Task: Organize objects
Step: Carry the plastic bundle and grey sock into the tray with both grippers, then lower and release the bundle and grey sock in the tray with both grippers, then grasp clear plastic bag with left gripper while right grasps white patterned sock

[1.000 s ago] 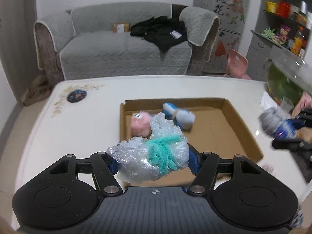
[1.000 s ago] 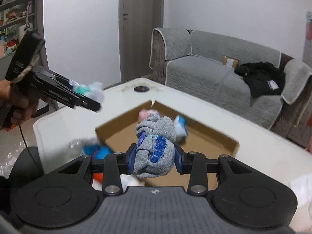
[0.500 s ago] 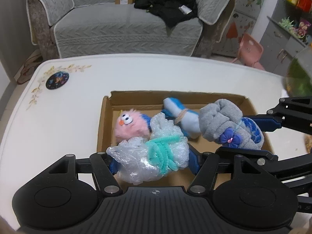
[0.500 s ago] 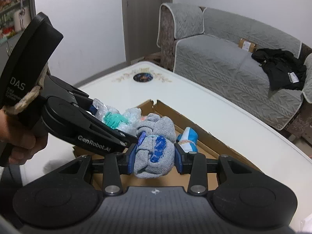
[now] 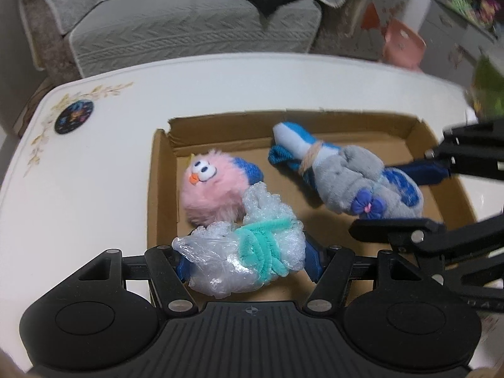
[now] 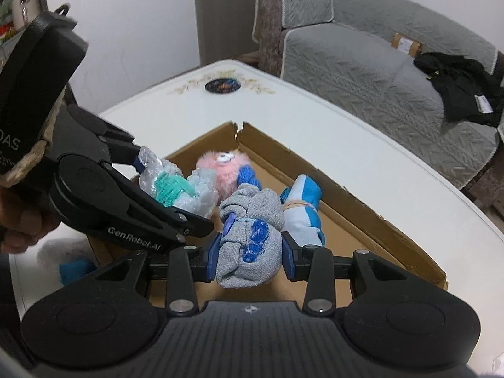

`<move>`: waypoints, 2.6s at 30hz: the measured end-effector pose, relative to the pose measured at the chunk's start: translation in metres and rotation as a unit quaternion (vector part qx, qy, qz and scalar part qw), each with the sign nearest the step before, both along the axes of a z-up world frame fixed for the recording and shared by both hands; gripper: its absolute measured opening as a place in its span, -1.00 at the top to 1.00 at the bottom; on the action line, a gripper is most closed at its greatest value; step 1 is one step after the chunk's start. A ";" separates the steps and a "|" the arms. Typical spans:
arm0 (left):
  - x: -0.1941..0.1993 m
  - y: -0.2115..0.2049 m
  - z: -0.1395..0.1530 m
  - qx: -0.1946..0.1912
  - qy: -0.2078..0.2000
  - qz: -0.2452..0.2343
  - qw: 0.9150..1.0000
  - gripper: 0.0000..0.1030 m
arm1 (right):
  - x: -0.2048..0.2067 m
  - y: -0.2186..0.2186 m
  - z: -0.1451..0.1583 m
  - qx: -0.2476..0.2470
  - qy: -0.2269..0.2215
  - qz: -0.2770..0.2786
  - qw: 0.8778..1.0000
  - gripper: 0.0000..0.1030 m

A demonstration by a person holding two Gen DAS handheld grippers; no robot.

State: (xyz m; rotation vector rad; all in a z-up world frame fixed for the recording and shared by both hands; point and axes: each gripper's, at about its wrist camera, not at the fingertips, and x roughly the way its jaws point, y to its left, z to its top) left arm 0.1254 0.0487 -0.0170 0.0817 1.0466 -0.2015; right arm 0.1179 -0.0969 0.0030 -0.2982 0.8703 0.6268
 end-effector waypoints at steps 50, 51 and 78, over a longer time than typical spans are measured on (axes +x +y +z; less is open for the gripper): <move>0.013 -0.001 -0.008 0.064 -0.026 -0.052 0.996 -0.60 | 0.010 0.015 -0.015 -0.096 -0.018 0.083 0.992 0.16; 0.011 -0.001 -0.006 0.063 -0.027 -0.052 0.996 -0.60 | 0.009 0.015 -0.014 -0.098 -0.020 0.083 0.992 0.16; -0.118 0.030 0.036 0.068 -0.084 -0.107 0.988 -0.78 | -0.101 -0.042 0.016 -0.085 -0.073 0.090 0.990 0.02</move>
